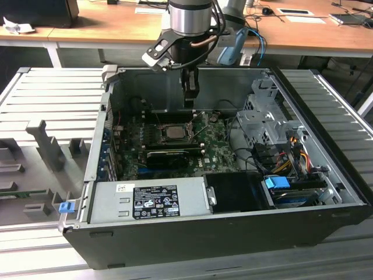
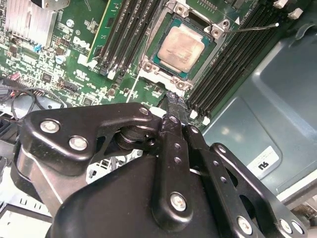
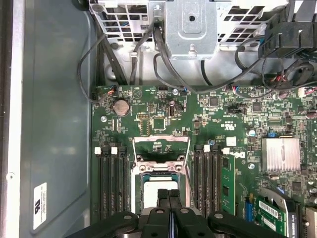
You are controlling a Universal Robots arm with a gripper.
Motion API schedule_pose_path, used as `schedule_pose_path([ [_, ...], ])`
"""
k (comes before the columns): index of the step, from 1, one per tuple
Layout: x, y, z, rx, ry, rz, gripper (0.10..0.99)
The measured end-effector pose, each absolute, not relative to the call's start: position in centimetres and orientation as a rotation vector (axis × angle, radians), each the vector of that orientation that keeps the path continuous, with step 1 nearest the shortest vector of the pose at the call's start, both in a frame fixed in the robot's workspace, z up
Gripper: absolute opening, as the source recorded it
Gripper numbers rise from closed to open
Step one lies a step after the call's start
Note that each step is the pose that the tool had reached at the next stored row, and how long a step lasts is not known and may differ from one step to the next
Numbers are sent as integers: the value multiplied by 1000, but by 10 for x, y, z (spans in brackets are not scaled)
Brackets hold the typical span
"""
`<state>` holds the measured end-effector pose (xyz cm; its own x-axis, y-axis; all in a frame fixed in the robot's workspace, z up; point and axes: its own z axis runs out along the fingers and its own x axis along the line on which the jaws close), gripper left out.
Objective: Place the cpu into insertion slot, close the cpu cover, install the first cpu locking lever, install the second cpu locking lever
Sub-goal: 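Close the cpu cover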
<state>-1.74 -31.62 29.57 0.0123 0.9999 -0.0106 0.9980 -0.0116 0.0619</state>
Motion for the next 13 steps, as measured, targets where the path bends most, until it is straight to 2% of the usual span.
schedule_pose_path([
  [13,0,-316,303,2198,2172,55,106],
])
